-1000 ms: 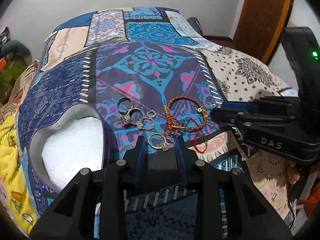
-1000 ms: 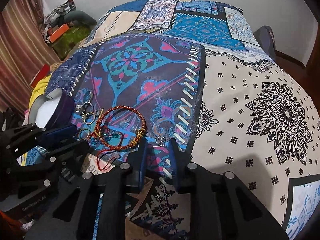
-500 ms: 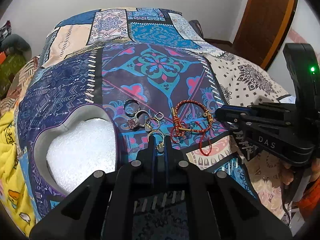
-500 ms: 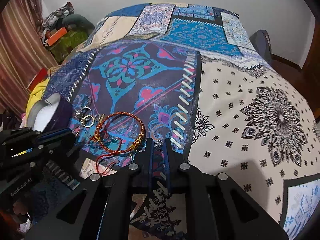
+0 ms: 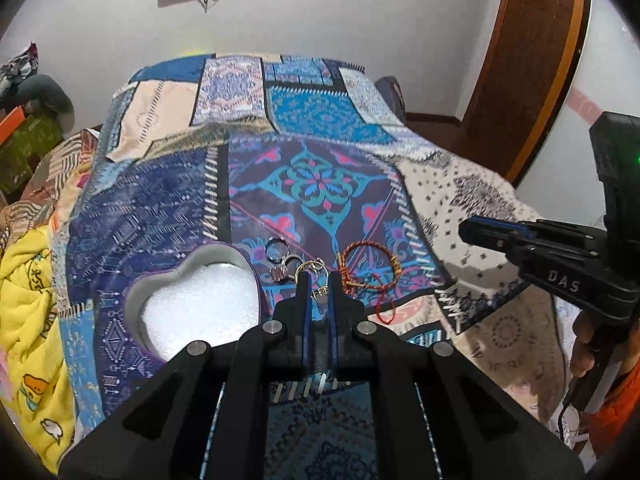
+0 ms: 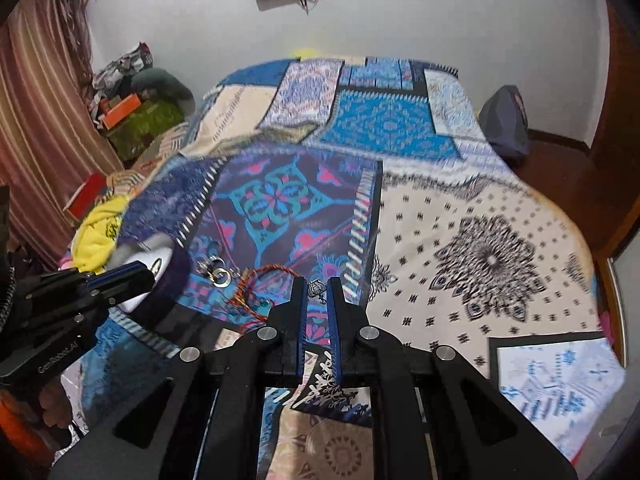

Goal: Organize jewelry

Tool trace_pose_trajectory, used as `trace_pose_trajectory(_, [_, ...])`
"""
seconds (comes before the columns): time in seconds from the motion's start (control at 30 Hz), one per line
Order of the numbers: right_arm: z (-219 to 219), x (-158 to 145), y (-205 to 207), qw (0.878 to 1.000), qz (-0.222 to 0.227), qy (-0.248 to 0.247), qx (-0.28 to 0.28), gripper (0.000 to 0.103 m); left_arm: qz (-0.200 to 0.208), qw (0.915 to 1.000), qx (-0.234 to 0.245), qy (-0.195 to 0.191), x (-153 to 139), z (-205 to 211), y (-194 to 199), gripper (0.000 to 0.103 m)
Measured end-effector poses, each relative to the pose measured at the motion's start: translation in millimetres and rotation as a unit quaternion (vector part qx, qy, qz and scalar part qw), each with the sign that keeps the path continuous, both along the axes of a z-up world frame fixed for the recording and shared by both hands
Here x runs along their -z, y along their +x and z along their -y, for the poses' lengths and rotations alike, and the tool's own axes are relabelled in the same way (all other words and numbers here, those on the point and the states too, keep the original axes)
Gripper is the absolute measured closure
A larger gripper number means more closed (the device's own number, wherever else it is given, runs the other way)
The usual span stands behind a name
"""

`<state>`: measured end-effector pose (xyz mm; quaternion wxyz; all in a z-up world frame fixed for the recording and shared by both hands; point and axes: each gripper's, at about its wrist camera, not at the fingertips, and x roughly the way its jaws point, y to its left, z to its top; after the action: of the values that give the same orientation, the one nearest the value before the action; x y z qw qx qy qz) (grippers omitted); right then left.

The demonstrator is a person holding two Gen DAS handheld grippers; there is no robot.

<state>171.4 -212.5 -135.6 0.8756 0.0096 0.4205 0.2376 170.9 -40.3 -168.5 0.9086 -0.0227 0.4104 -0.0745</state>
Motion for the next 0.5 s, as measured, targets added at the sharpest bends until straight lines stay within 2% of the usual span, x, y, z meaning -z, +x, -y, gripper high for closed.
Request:
trace_pose_trajectory(0.27, [-10.9,-36.1,-19.3,0.999,0.041,0.012,0.0,0.094,0.035,0.9993,-0.007,-0.01,-29.0,-11.0,-22.2,0.097])
trace_pose_trajectory(0.5, [-36.3,-53.8,-30.1,0.998,0.063,0.017,-0.014,0.094,0.057,0.9981,-0.02,-0.013,-46.2,-33.1,-37.1,0.097])
